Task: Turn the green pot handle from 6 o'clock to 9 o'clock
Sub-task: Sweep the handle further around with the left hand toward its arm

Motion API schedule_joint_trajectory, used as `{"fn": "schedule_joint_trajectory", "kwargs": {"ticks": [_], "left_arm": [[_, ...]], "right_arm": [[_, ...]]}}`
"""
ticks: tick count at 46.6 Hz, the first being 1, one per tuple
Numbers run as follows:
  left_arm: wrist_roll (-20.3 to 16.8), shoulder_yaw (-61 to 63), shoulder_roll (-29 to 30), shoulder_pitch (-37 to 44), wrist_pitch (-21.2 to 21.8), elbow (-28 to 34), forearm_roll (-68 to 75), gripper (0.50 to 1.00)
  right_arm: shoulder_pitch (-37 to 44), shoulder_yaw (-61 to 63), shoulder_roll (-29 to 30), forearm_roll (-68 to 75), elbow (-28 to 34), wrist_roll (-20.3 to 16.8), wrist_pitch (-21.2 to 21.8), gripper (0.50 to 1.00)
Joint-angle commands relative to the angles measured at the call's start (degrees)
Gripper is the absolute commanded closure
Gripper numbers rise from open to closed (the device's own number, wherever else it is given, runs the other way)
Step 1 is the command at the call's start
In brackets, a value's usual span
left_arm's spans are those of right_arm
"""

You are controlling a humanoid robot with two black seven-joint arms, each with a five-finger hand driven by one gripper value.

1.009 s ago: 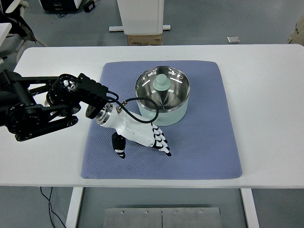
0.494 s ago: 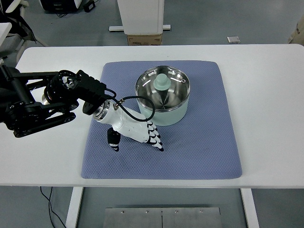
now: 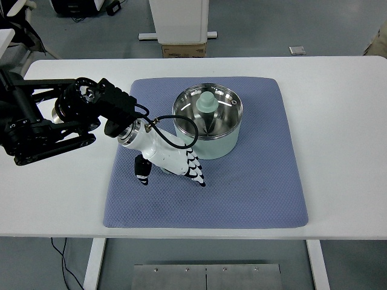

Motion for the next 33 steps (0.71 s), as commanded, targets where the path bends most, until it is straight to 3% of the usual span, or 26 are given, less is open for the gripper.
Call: {"fn": "schedule_joint_trajectory", "kwargs": {"ticks": [1,33], "left_arm": [[0.0,0.2,0.0,-0.8,-0.7,-0.4,0.1,0.500],[0.0,2.3,-0.1,-5.0,-5.7,-1.3,4.7,0.500]], "right_arm": [[0.0,0.0,0.0,0.0,0.0,0.0,0.0,0.500],[0.0,0.0,0.0,0.0,0.0,0.0,0.0,0.500]]}}
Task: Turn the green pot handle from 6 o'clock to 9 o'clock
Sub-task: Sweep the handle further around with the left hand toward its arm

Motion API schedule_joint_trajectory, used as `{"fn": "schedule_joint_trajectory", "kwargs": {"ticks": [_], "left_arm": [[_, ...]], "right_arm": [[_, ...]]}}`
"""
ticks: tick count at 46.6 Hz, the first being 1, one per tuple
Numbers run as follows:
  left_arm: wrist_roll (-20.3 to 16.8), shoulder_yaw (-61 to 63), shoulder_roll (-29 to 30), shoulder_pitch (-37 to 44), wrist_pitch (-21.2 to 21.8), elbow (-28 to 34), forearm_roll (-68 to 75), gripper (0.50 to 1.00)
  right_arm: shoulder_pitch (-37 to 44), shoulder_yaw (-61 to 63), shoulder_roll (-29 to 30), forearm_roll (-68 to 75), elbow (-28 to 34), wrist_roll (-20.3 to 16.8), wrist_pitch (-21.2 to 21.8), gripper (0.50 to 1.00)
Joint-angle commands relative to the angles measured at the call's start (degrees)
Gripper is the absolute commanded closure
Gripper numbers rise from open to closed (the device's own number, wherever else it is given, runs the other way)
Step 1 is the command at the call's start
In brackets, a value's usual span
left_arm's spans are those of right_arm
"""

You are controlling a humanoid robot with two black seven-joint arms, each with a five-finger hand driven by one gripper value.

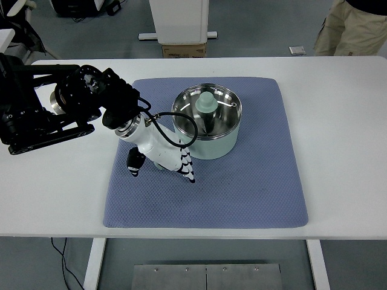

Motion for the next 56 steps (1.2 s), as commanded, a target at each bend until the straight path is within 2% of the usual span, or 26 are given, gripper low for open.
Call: {"fn": "schedule_joint_trajectory", "kwargs": {"ticks": [1,27,56], "left_arm": [[0.0,0.1,0.0,-0.5,-0.8,0.1,0.6,0.500],[0.0,1.3,0.3,-3.0,-2.6,0.8,4.4,0.500],[0.0,6.8,1.1,-5.6,-2.7,4.7,4.6,0.500]], "right_arm": [[0.0,0.0,0.0,0.0,0.0,0.0,0.0,0.500],[0.0,0.0,0.0,0.0,0.0,0.0,0.0,0.500],[0.0,0.0,0.0,0.0,0.0,0.0,0.0,0.500]]}}
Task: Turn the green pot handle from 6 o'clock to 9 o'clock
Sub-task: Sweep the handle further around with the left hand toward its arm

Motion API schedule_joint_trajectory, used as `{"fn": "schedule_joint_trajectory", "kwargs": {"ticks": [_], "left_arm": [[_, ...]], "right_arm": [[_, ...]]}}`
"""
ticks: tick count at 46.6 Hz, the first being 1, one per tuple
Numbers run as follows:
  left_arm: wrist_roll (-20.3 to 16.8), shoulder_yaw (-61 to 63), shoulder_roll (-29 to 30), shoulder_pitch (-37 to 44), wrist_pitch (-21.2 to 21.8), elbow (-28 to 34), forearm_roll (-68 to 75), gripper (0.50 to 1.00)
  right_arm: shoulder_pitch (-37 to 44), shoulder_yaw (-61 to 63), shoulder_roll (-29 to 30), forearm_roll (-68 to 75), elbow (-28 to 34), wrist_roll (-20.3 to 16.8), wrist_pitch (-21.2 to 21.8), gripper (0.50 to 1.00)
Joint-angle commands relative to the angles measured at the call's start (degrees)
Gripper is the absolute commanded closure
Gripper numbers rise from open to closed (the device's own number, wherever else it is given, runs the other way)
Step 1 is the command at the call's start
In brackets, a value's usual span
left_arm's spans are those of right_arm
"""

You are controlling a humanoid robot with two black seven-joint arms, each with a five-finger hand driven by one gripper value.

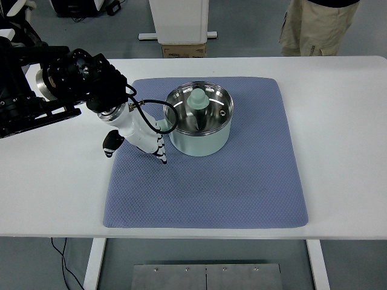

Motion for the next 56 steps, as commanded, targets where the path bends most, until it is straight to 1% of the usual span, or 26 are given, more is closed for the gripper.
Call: {"fn": "schedule_joint_trajectory", "kwargs": {"ticks": [1,34,56], "left_arm": [[0.0,0.9,0.1,-0.5,0.1,0.3,0.0,0.500],[0.0,2.2,0.0,-0.7,0.4,5.3,1.0,0.500],[0.0,2.3,0.0,-0.4,0.5,5.5,1.1,0.500]], "right_arm": [[0.0,0.0,0.0,0.0,0.0,0.0,0.0,0.500],[0.0,0.0,0.0,0.0,0.0,0.0,0.0,0.500],[0.0,0.0,0.0,0.0,0.0,0.0,0.0,0.500]]}}
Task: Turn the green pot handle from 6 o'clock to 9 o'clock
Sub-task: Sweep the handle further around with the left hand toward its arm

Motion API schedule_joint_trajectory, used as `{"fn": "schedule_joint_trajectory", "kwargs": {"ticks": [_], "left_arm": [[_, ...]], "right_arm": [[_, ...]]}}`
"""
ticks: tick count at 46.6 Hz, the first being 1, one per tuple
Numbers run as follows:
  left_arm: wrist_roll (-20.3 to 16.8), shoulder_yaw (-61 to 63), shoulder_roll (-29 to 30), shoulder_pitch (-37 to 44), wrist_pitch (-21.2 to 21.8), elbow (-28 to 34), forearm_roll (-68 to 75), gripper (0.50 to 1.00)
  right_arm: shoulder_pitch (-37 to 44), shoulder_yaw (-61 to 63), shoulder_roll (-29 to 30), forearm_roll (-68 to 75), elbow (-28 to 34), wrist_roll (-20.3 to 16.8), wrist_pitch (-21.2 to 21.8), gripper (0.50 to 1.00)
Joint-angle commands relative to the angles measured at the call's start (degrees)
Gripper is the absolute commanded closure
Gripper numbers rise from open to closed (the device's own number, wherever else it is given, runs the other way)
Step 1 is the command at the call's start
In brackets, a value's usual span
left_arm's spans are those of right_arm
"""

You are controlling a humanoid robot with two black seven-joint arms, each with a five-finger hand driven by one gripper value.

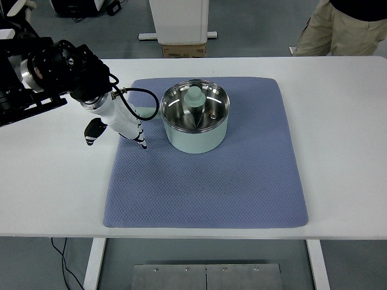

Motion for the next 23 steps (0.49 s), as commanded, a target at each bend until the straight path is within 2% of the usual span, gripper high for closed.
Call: {"fn": "schedule_joint_trajectory", "kwargs": {"ticks": [1,23], "left_arm": [[0.0,-0.1,0.0,0.1,-0.1,-0.6,-0.4,0.500],[0.0,-0.4,0.0,0.0,-0.5,-9.3,-8.6,0.500]], "right_arm": [[0.0,0.0,0.0,0.0,0.0,0.0,0.0,0.500],[0.0,0.0,0.0,0.0,0.0,0.0,0.0,0.500]]}}
